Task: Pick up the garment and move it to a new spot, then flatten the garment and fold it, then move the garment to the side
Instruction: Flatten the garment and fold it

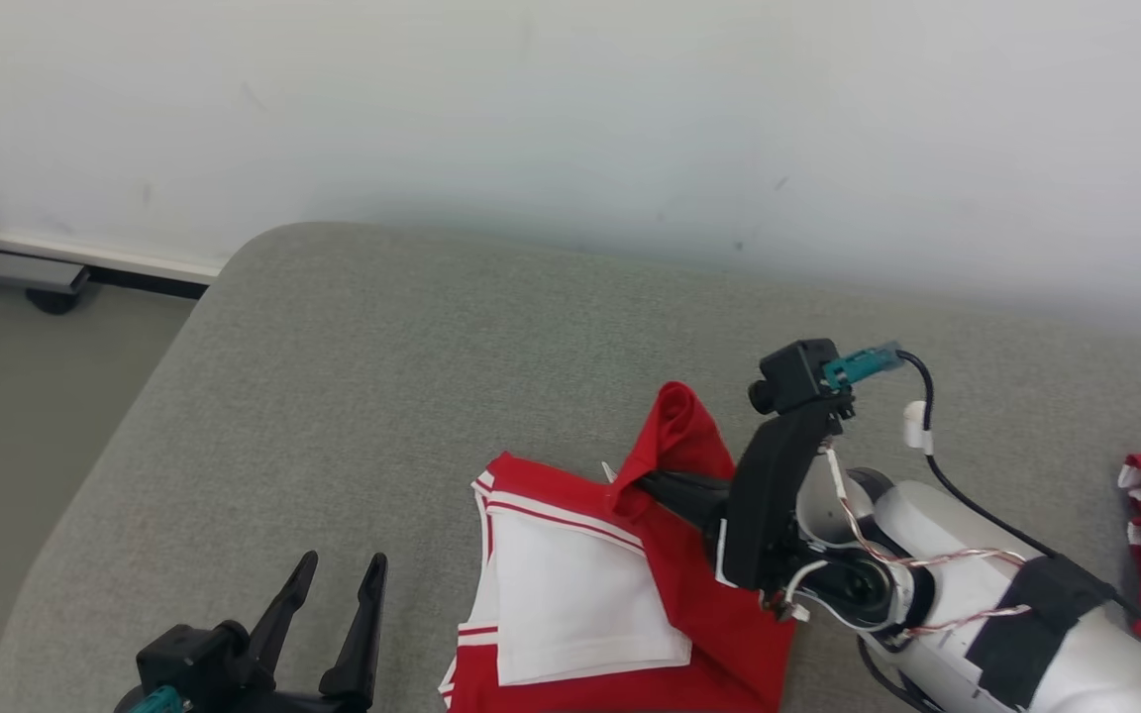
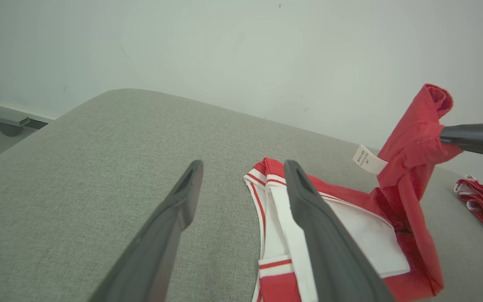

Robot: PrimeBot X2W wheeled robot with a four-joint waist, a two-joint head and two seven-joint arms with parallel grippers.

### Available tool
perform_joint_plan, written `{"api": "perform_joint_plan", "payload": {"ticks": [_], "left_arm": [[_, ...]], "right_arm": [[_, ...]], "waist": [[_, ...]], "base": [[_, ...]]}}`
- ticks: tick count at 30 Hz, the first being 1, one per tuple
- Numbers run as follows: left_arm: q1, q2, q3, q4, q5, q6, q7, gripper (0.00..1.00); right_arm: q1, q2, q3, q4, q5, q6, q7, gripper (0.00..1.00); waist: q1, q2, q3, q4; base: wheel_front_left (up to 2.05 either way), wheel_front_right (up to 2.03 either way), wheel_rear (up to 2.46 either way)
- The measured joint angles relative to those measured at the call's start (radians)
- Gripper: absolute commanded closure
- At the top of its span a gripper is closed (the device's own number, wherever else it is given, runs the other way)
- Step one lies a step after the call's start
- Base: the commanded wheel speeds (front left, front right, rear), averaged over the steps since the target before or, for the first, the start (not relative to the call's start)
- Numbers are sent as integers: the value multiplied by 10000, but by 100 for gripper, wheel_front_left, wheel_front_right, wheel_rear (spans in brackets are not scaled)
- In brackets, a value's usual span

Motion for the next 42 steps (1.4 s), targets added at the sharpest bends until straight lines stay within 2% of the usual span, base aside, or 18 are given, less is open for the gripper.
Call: {"api": "perform_joint_plan", "payload": {"ticks": [6, 24, 32, 41, 42], "left_arm": [[-210, -186, -69, 207, 8, -84, 2, 0], [-765, -717, -288, 736, 84, -357, 0, 0], [-789, -884, -201, 888, 88, -431, 0, 0], [-789, -974, -52, 991, 90, -431, 0, 0], [-789, -978, -42, 1011, 92, -431, 0, 0]], "right_arm": [[-362, 667, 161, 792, 215, -92, 341, 100], [-975, 1588, 384, 2995, 215, -221, 623, 100], [-1161, 2104, 625, 3576, 215, -75, 876, 100], [-1391, 2196, 740, 4314, 197, 111, 922, 100], [-1393, 2213, 756, 4389, 197, 153, 924, 95]], "waist": [[0, 0, 87, 363], [0, 0, 305, 1142], [0, 0, 361, 1440], [0, 0, 436, 1516], [0, 0, 441, 1519]], "base": [[0, 0, 0], [0, 0, 0], [0, 0, 0], [0, 0, 0], [0, 0, 0]]}}
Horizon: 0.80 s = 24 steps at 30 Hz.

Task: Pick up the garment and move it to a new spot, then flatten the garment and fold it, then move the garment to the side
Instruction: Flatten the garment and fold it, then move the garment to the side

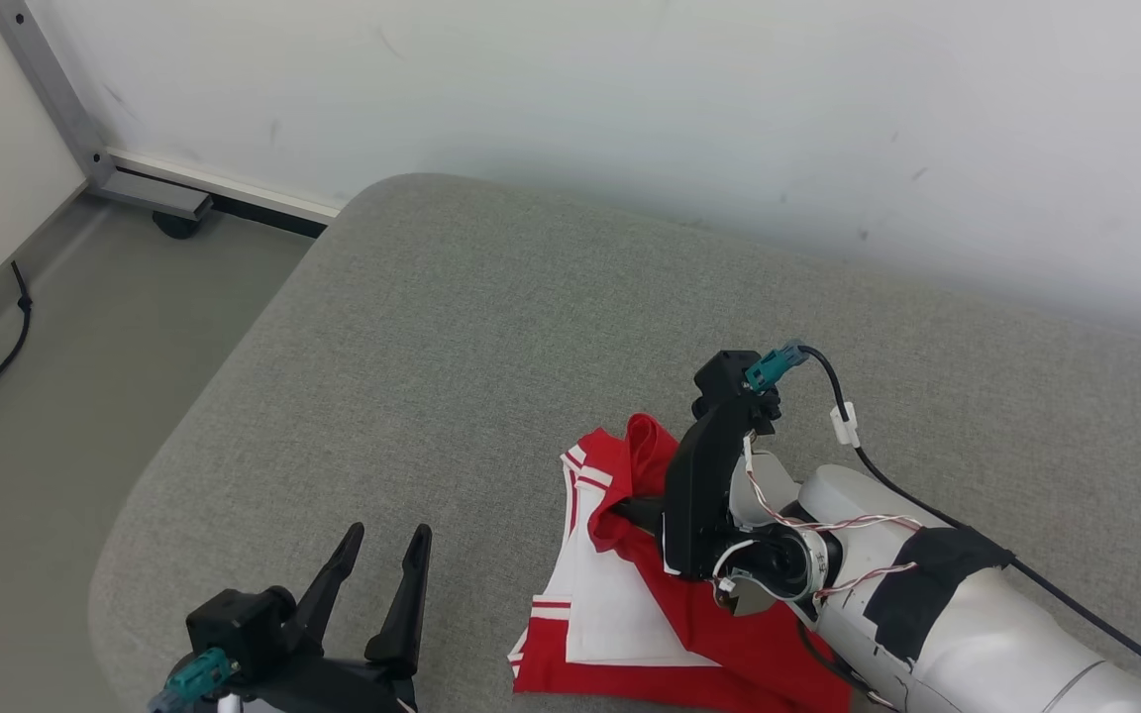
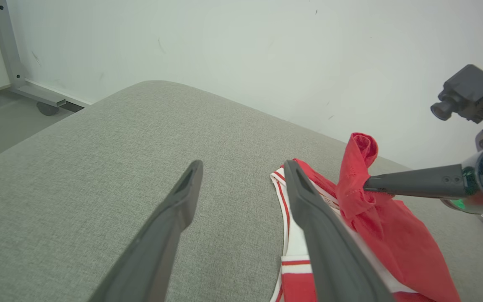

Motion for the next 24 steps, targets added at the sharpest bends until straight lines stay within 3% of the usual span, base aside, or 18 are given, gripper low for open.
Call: {"api": "perform_joint_plan", "payload": {"ticks": [1, 2, 14, 17, 24], "left_arm": [[0, -6, 10, 23, 12, 0, 0, 0], [0, -15, 15, 44, 25, 0, 0, 0], [48, -56, 146, 288, 111, -88, 0, 0], [97, 69, 274, 263, 115, -84, 0, 0], [604, 336, 556, 36, 161, 6, 0, 0]], "right_arm": [[-2, 13, 21, 46, 0, 25, 0, 58], [-9, 33, 35, 96, 0, 35, -2, 0], [-157, -58, -276, 437, 48, 600, -303, 0], [-135, -445, -224, 238, -142, 755, -569, 0], [307, -1661, -244, -121, -617, 752, -1248, 0]], "waist": [[1, 0, 5, 2], [1, 1, 8, 2], [0, 0, -294, -175], [0, 0, -360, -345], [0, 0, -406, -882]], "base": [[0, 0, 0], [0, 0, 0], [0, 0, 0], [0, 0, 0], [0, 0, 0]]}}
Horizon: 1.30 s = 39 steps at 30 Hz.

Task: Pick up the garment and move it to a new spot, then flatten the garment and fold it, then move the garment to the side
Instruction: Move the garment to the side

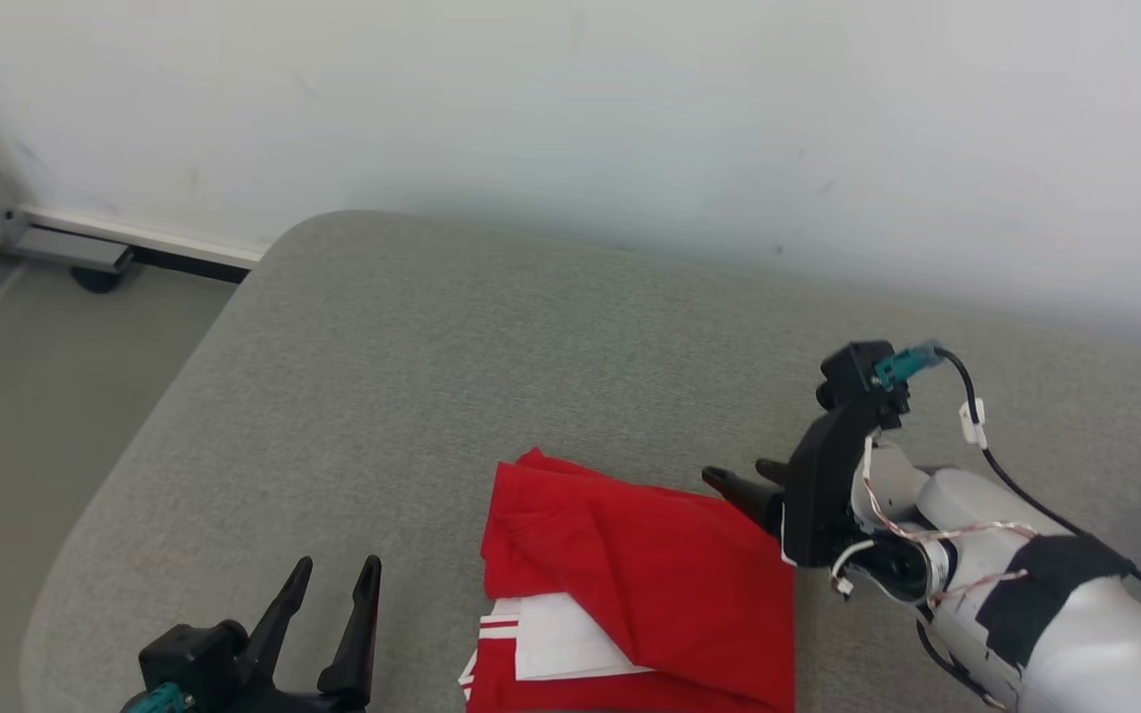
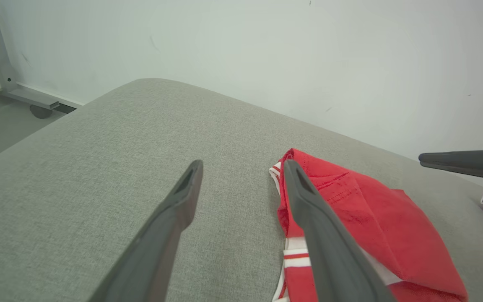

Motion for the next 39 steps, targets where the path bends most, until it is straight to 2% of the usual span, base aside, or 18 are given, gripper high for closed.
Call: {"api": "perform_joint_plan", "payload": {"ticks": [9, 13, 22, 39], "left_arm": [[53, 13, 25, -313, 180, 50, 0, 0], [23, -42, -10, -337, 362, 13, 0, 0], [-155, -303, -140, -295, 366, -96, 0, 0], [-218, -719, -286, 31, 428, -272, 0, 0]], "right_arm": [[921, -713, 15, -355, -63, -132, -173, 0], [1153, -752, -82, -472, 127, -219, -178, 0], [1293, -867, 31, -650, 224, -420, 318, 0], [1324, -918, 403, -621, 790, -1099, 2284, 0]], "waist": [[0, 0, 123, -700], [1, 0, 233, -763], [0, 0, 340, -512], [0, 0, 283, 9]], "base": [[0, 0, 0], [0, 0, 0], [0, 0, 0], [0, 0, 0]]}}
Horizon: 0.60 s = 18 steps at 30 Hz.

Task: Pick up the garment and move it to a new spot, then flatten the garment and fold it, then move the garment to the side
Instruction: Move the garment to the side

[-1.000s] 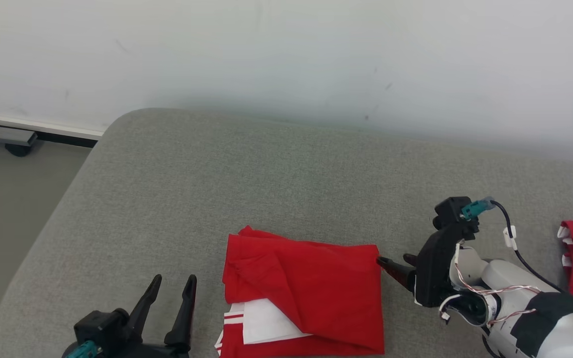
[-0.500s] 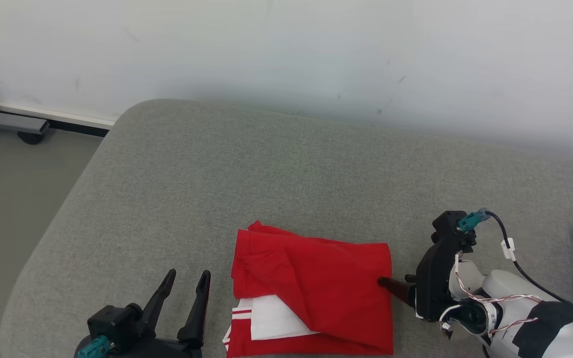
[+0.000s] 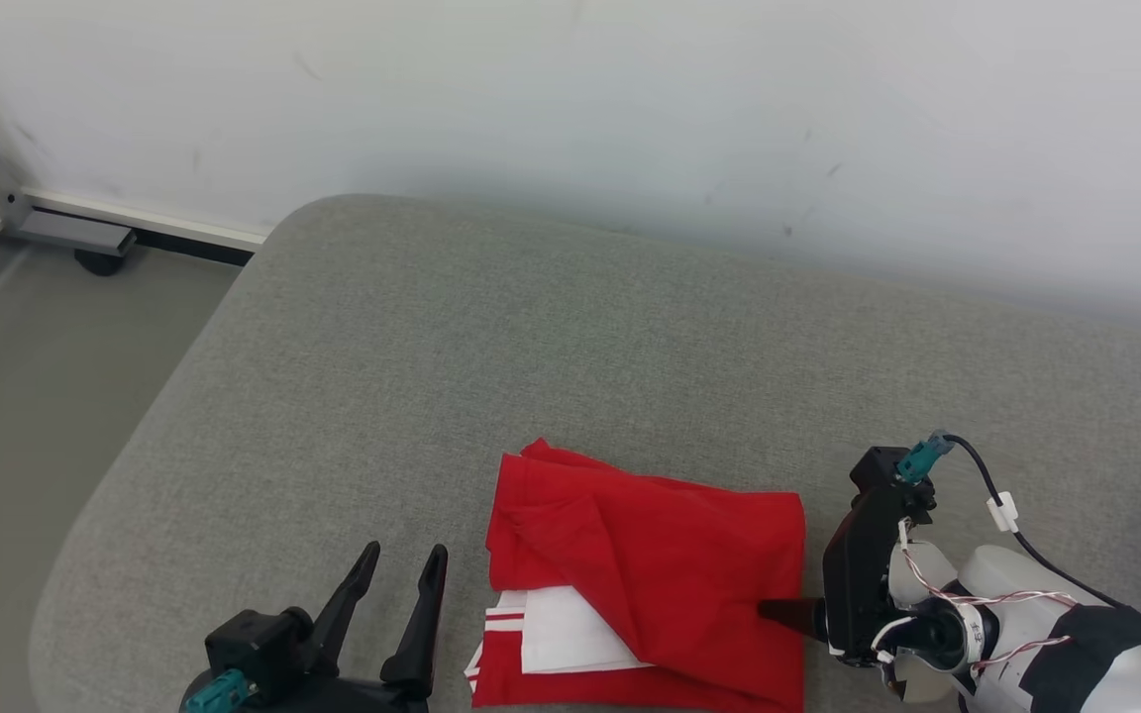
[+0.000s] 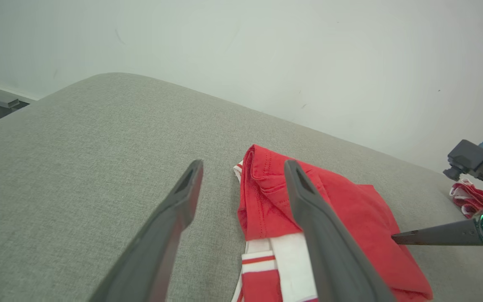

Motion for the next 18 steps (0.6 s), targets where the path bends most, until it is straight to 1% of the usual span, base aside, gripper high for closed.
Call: {"api": "perform_joint_plan", "payload": {"ticks": [6, 7, 8, 9, 10, 14, 18], "left_arm": [[-6, -123, 12, 96, -2, -31, 0, 0], [-8, -132, 19, 119, -2, -67, 0, 0], [-12, -136, 29, 132, -2, -79, 2, 0], [-17, -140, 61, 157, -2, -81, 0, 0], [-19, -140, 92, 174, -2, -81, 0, 0], [-20, -151, 161, 242, -2, -82, 0, 0], [-18, -125, 334, 324, -6, -82, 0, 0]], "right_arm": [[3, 10, -13, -40, 107, -125, 280, 0], [-1, 10, -15, -35, 111, -150, 345, 19], [-6, 6, -23, -35, 111, -167, 416, 52], [-21, 13, -38, -4, 125, -174, 468, 82], [-36, 15, -65, 21, 171, -176, 504, 100], [-35, 88, -184, 58, 412, -240, 579, 100], [-164, 153, -217, 81, 374, -249, 570, 100]], "waist": [[0, -1, 90, 192], [0, 0, 109, 228], [0, 0, 127, 260], [0, -1, 144, 288], [0, 0, 154, 309], [0, 0, 166, 331], [0, 0, 149, 235]], "base": [[0, 0, 0], [0, 0, 0], [0, 0, 0], [0, 0, 0], [0, 0, 0], [0, 0, 0], [0, 0, 0]]}}
